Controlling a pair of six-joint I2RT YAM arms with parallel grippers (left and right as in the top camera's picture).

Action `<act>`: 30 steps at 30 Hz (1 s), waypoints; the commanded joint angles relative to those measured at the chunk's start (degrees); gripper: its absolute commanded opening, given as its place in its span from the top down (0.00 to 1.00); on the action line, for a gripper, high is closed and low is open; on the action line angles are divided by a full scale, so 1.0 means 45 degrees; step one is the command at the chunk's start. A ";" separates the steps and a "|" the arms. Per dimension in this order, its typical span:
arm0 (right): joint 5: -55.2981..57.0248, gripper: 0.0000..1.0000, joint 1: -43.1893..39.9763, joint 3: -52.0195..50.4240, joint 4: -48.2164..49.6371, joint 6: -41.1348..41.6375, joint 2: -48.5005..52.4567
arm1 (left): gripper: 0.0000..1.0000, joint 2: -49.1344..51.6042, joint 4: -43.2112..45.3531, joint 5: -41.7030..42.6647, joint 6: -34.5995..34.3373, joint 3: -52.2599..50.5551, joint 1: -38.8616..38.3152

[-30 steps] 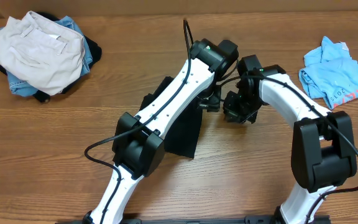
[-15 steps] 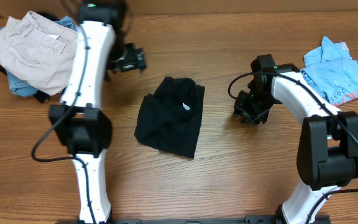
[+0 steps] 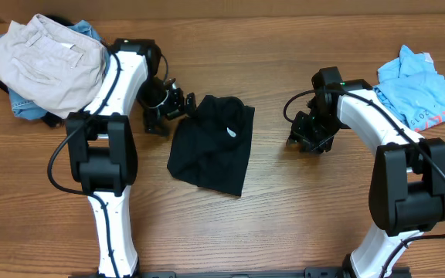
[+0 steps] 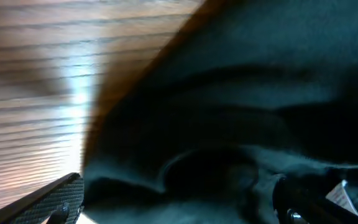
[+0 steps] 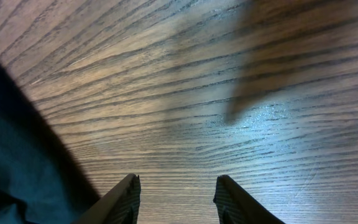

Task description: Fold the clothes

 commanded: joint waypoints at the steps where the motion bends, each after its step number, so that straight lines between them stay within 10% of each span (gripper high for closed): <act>1: -0.0063 0.57 -0.0034 -0.0019 -0.0044 -0.0034 -0.0204 | 0.05 -0.0199 0.0097 0.0296 -0.0525 -0.0044 -0.0563; 4: -0.0063 0.57 -0.0034 -0.0019 -0.0015 -0.0034 -0.0204 | 0.40 -0.0199 -0.0719 0.0287 -0.0466 -0.0044 -0.0714; 7: -0.0063 0.57 -0.0034 -0.0019 0.0068 -0.0034 -0.0204 | 0.96 -0.0204 -0.1593 0.0262 -0.0466 -0.0039 -0.0724; 30: -0.0058 0.52 -0.0039 -0.0015 0.0403 -0.0034 -0.0204 | 0.67 -0.1661 -0.3201 0.0155 0.0515 -0.0039 -0.4250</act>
